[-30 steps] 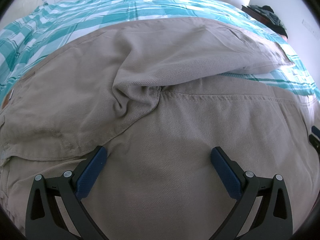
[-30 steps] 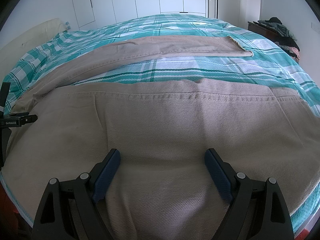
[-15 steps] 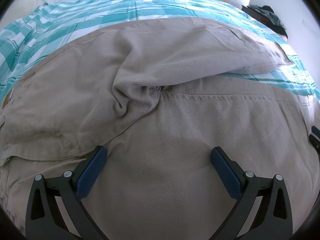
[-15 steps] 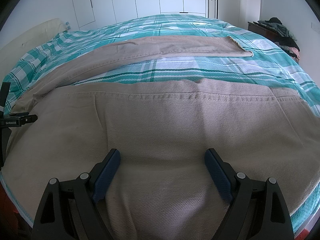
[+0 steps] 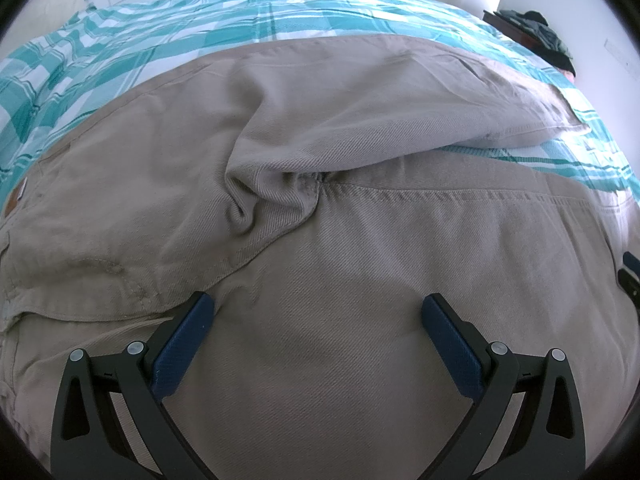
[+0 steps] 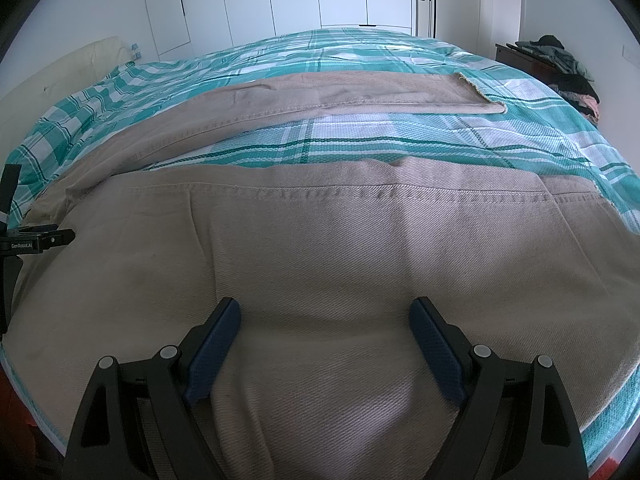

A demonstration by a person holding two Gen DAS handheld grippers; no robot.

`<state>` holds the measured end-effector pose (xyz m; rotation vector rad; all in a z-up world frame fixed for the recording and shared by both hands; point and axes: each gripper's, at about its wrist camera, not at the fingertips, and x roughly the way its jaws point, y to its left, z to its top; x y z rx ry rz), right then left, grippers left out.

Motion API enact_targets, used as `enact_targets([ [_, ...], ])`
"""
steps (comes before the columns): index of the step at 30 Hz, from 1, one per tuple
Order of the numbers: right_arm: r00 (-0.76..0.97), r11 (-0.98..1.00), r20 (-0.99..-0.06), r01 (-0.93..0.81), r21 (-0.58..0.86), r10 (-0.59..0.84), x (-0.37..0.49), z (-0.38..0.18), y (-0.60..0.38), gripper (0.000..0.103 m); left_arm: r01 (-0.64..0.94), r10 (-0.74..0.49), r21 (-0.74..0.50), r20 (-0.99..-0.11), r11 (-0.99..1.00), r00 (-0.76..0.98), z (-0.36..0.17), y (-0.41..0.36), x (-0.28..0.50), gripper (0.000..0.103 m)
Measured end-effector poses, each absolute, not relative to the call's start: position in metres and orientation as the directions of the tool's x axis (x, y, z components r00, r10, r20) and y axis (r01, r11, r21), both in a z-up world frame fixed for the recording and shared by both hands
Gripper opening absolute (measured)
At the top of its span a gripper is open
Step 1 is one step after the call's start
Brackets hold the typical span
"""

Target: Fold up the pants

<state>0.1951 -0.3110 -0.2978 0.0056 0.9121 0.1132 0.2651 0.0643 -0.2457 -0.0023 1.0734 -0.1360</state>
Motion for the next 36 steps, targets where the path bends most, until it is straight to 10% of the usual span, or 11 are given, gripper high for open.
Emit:
enact_targets([
  [36,0.564,0.998,-0.824,-0.065,0.020,0.053,0.199,-0.285,-0.302,0.086,0.110,-0.112,-0.068,-0.874,0.992,0.473,-0.246,0.064,0.265,0.103],
])
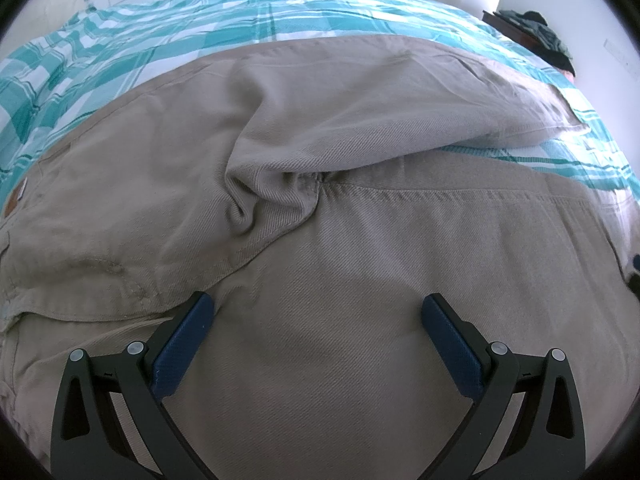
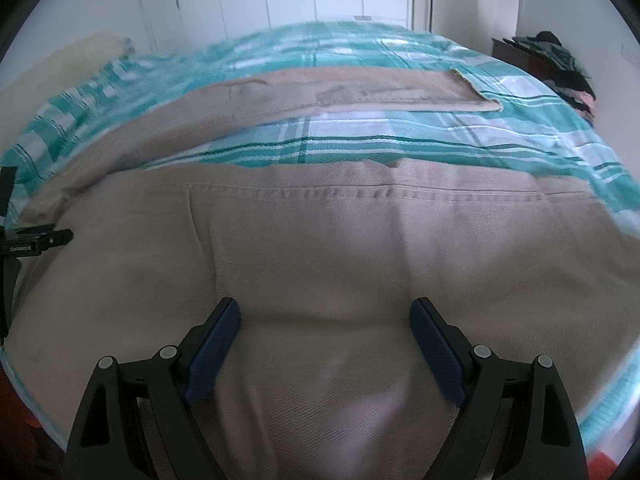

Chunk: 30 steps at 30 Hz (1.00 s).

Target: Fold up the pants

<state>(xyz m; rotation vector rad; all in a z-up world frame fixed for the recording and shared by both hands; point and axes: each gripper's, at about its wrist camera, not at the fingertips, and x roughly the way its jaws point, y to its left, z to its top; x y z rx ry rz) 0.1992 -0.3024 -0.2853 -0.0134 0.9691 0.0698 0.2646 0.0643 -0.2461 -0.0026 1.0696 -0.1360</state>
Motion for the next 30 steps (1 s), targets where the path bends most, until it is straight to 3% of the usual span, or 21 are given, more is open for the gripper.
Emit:
enact_targets([
  [3,0.549,0.980,-0.814,-0.151,0.128,0.191,0.186,-0.265,-0.287,0.086,0.110,-0.112,-0.067,-0.874,0.992,0.473,-0.246,0.064,0.264,0.103],
  [6,0.506,0.968,-0.835,-0.222,0.117,0.217,0.186,-0.263,-0.280,0.086,0.110,-0.112,-0.067,-0.874,0.992,0.473,-0.246,0.064,0.264,0.103],
  [9,0.491,0.984,-0.853,-0.094,0.151,0.178,0.192,-0.273,-0.330,0.086,0.109,-0.112,-0.069,-0.875,0.992,0.471,-0.246,0.064,0.265,0.103],
  [11,0.517,0.971,-0.831,0.004,0.241,0.204,0.192,-0.280,-0.377,0.073,0.108,-0.112,-0.069,-0.876,0.992,0.470,-0.246,0.065,0.264,0.103],
  [13,0.523,0.959,-0.820,0.013,0.282,0.234,0.193,-0.280,-0.389,0.071,0.109,-0.112,-0.068,-0.875,0.992,0.471,-0.246,0.065,0.264,0.103],
  [17,0.526,0.993,-0.843,-0.065,0.093,0.114,0.195,-0.284,-0.352,0.089,0.108,-0.112,-0.068,-0.875,0.992,0.471,-0.246,0.065,0.264,0.103],
  [19,0.542,0.997,-0.837,-0.056,0.055,0.077,0.195,-0.288,-0.343,0.093,0.108,-0.112,-0.069,-0.875,0.992,0.471,-0.246,0.065,0.264,0.103],
  [30,0.570,0.996,-0.817,-0.044,0.074,0.086,0.193,-0.296,-0.344,0.098,0.108,-0.112,-0.069,-0.875,0.992,0.471,-0.246,0.065,0.263,0.103],
])
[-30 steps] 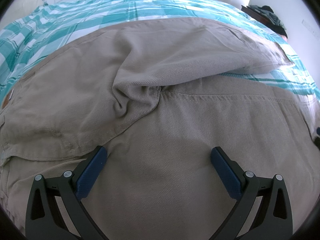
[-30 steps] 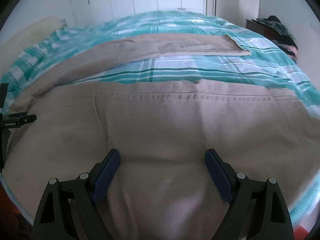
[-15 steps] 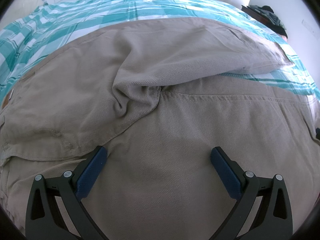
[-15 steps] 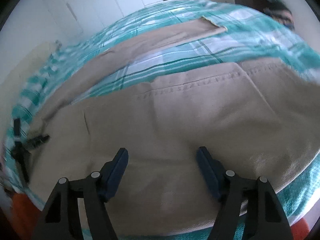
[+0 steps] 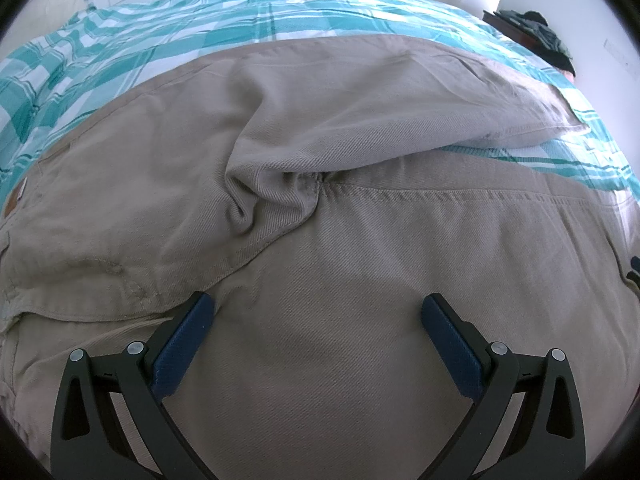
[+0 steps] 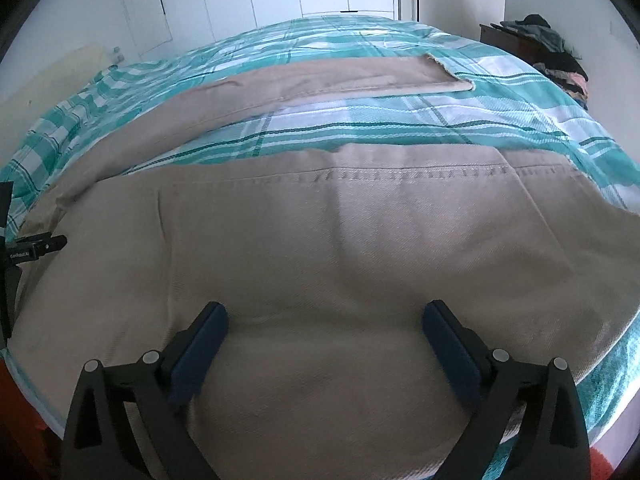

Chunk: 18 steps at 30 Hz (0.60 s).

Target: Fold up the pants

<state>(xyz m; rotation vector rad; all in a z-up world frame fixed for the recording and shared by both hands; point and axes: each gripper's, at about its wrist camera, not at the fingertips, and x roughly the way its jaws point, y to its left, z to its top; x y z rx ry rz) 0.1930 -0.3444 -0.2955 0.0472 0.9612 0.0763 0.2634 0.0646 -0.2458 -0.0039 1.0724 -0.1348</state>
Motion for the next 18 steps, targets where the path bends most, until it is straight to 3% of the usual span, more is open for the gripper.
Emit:
enact_targets([
  [18,0.537,0.995,-0.838,-0.051,0.080,0.095,0.1952,-0.2915,-0.3419,0.099,0.108,-0.112,-0.069,-0.874,0.992,0.472,-0.2456,0.0646,0.2633,0.103],
])
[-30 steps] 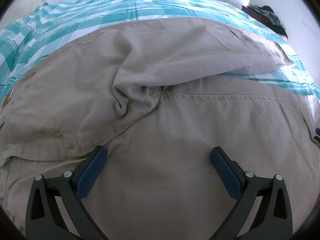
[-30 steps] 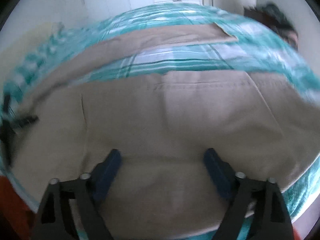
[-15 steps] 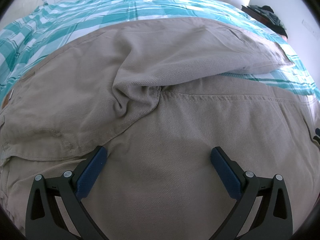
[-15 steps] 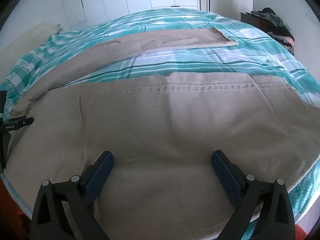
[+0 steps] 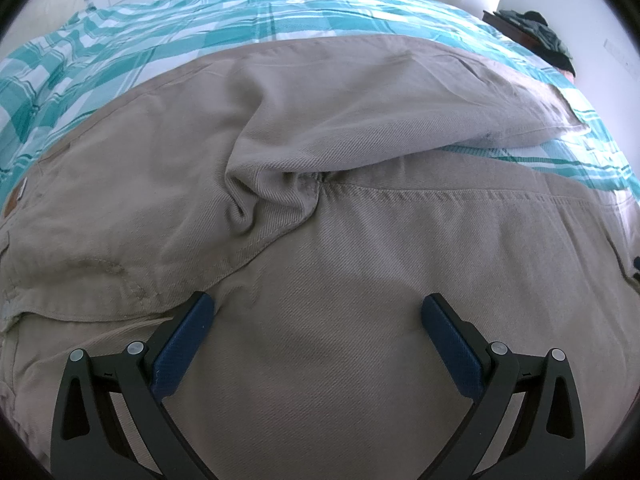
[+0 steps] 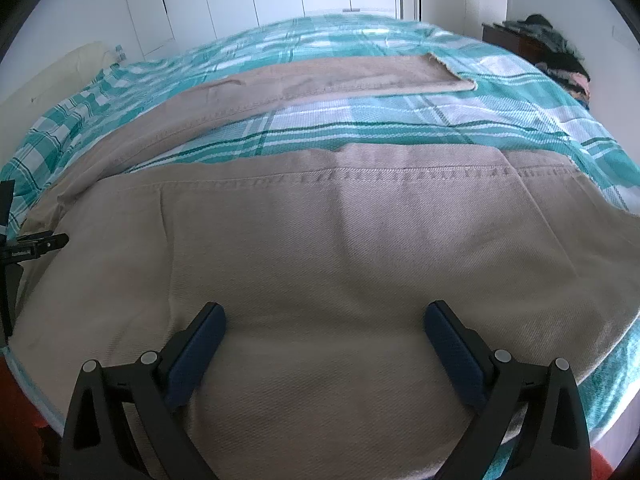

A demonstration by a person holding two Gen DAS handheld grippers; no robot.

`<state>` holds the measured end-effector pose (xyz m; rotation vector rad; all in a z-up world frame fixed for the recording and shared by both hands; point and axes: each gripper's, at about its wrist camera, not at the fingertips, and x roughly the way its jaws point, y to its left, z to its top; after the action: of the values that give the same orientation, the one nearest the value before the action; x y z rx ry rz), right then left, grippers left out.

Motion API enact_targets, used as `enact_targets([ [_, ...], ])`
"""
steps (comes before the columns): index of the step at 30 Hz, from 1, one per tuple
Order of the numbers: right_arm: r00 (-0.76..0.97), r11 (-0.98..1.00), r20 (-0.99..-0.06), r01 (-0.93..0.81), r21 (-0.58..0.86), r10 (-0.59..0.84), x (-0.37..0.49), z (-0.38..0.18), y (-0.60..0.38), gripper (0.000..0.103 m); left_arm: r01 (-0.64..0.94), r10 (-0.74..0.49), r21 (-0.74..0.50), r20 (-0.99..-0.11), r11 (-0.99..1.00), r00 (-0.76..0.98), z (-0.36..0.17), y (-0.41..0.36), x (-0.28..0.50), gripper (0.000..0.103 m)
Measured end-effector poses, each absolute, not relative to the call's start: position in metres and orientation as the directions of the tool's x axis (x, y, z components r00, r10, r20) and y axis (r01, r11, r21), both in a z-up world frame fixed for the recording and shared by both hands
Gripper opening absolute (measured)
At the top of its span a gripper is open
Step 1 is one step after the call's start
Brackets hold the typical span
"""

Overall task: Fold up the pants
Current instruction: 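Grasp the frayed beige trouser hem with the right gripper and lift it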

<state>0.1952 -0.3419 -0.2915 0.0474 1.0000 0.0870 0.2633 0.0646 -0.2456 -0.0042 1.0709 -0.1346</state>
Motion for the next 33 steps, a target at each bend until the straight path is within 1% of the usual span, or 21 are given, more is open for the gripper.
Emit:
enact_targets([
  [1,0.513,0.994,-0.851,-0.060,0.094,0.111,0.198,-0.287,-0.343,0.099,0.108,-0.112,-0.069,-0.874,0.992,0.472,-0.246,0.065,0.263,0.103],
  [3,0.476,0.978,-0.855,-0.078,0.192,0.205,0.203,-0.270,-0.351,0.099,0.108,-0.112,-0.069,-0.875,0.992,0.472,-0.246,0.065,0.263,0.103],
  [4,0.492,0.958,-0.825,-0.079,0.274,0.277,0.209,-0.253,-0.363,0.099,0.108,-0.112,-0.069,-0.875,0.992,0.472,-0.246,0.065,0.263,0.103],
  [6,0.531,0.939,-0.784,-0.071,0.338,0.322,0.223,-0.230,-0.381,0.099,0.108,-0.112,-0.069,-0.875,0.992,0.472,-0.246,0.065,0.263,0.103],
  [8,0.580,0.909,-0.727,-0.058,0.413,0.367,0.255,-0.206,-0.408,0.099,0.108,-0.112,-0.069,-0.875,0.992,0.472,-0.246,0.065,0.263,0.103],
  [11,0.616,0.840,-0.664,0.008,0.543,0.423,0.310,-0.201,-0.447,0.099,0.108,-0.112,-0.069,-0.875,0.992,0.472,-0.246,0.065,0.263,0.103],
  [13,0.612,0.779,-0.649,0.081,0.621,0.453,0.352,-0.218,-0.472,0.098,0.108,-0.112,-0.069,-0.875,0.992,0.472,-0.246,0.065,0.263,0.103],
  [15,0.609,0.714,-0.648,0.181,0.676,0.458,0.383,-0.243,-0.496,0.092,0.108,-0.111,-0.067,-0.875,0.992,0.472,-0.246,0.065,0.263,0.103],
  [16,0.607,0.686,-0.660,0.245,0.686,0.443,0.400,-0.261,-0.509,0.087,0.108,-0.110,-0.066,-0.875,0.992,0.472,-0.246,0.064,0.263,0.103],
  [17,0.603,0.680,-0.676,0.282,0.677,0.423,0.408,-0.271,-0.516,0.079,0.108,-0.109,-0.066,-0.875,0.992,0.472,-0.246,0.064,0.263,0.103],
  [18,0.604,0.675,-0.692,0.320,0.665,0.395,0.418,-0.281,-0.522,0.075,0.108,-0.110,-0.066,-0.875,0.992,0.472,-0.246,0.064,0.263,0.103],
  [22,0.660,0.624,-0.660,0.356,0.695,0.358,0.451,-0.304,-0.540,0.065,0.108,-0.110,-0.067,-0.875,0.992,0.472,-0.246,0.064,0.263,0.103],
  [24,0.667,0.612,-0.662,0.376,0.695,0.343,0.467,-0.313,-0.542,0.055,0.108,-0.108,-0.064,-0.873,0.992,0.476,-0.246,0.064,0.263,0.103],
  [25,0.664,0.620,-0.674,0.389,0.681,0.324,0.474,-0.315,-0.542,0.042,0.108,-0.109,-0.065,-0.872,0.992,0.477,-0.247,0.064,0.263,0.103],
  [26,0.659,0.632,-0.685,0.396,0.666,0.309,0.478,-0.314,-0.540,0.022,0.107,-0.112,-0.069,-0.872,0.992,0.476,-0.247,0.065,0.263,0.103],
  [27,0.650,0.660,-0.704,0.399,0.636,0.286,0.483,-0.311,-0.538,0.012,0.105,-0.117,-0.076,-0.873,0.992,0.474,-0.247,0.066,0.264,0.103],
  [28,0.644,0.703,-0.720,0.385,0.598,0.260,0.488,-0.304,-0.533,0.008,0.103,-0.119,-0.079,-0.873,0.992,0.473,-0.248,0.066,0.264,0.103],
  [30,0.668,0.788,-0.685,0.238,0.567,0.291,0.493,-0.275,-0.511,0.007,0.099,-0.115,-0.077,-0.874,0.992,0.473,-0.248,0.066,0.265,0.103],
  [32,0.653,0.837,-0.632,-0.005,0.548,0.418,0.483,-0.235,-0.475,0.006,0.099,-0.118,-0.080,-0.872,0.992,0.474,-0.248,0.066,0.265,0.103],
  [33,0.614,0.848,-0.618,-0.171,0.502,0.490,0.465,-0.208,-0.448,0.006,0.098,-0.121,-0.085,-0.872,0.992,0.474,-0.248,0.066,0.265,0.103],
])
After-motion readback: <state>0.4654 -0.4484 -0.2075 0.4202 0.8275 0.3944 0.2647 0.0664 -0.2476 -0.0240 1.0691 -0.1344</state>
